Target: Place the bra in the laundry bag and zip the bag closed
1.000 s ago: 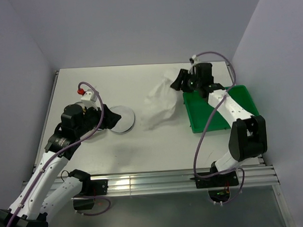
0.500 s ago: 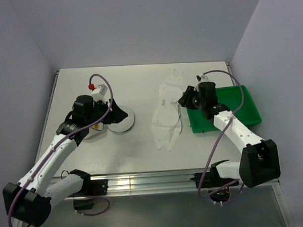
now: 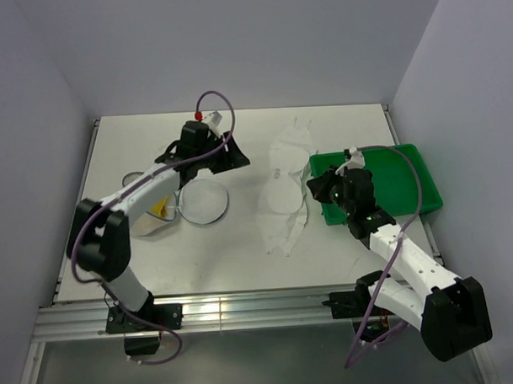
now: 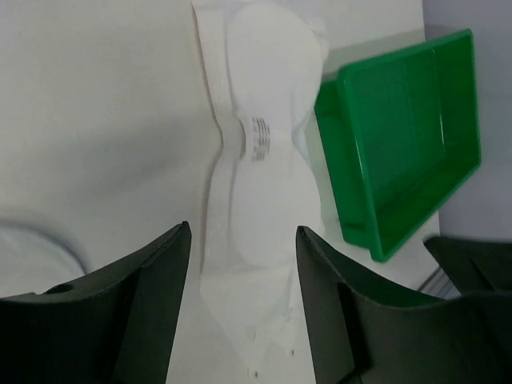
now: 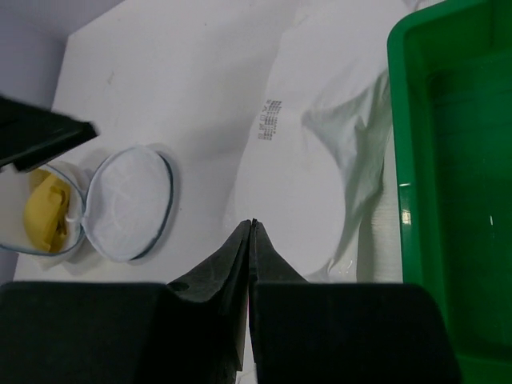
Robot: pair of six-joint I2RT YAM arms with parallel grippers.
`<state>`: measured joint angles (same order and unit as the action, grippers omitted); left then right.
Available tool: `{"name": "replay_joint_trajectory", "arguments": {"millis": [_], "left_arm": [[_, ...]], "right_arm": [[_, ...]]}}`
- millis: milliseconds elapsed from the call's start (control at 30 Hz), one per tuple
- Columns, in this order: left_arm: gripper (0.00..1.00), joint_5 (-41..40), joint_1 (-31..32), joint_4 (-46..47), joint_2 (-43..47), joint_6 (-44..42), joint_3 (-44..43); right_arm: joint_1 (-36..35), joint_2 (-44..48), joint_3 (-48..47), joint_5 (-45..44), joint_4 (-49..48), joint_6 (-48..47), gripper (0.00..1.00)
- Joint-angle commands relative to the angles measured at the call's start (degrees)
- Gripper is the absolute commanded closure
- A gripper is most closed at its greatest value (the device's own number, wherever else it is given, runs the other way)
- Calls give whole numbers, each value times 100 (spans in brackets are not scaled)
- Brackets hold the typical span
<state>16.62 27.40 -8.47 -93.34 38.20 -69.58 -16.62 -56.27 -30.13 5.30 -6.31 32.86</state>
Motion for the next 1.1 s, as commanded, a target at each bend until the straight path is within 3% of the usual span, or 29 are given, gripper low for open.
{"name": "replay_joint_trajectory", "arguments": {"millis": [0, 200, 267, 367, 833, 1067], "left_arm": [[39, -255, 64, 224, -920, -31, -1166], [42, -440, 90, -444, -3414, -767, -3609], [42, -371, 56, -935, -3953, -936, -4619], [42, -142, 55, -1192, -4727, -1200, -5397], [36, 930, 117, -129, -5686, -700, -5654], [39, 1317, 152, 222, -5915, -314, -5882]], "right_arm": [[-25, 248, 235, 120, -784, 238, 96], [-78, 248, 332, 445, -995, 388, 96], [-122, 178, 254, 516, -891, 361, 95], [-157, 64, 218, 577, -916, 344, 95], [-254, -15, 209, 428, -934, 326, 94], [-289, -95, 183, 402, -934, 317, 94]]}}
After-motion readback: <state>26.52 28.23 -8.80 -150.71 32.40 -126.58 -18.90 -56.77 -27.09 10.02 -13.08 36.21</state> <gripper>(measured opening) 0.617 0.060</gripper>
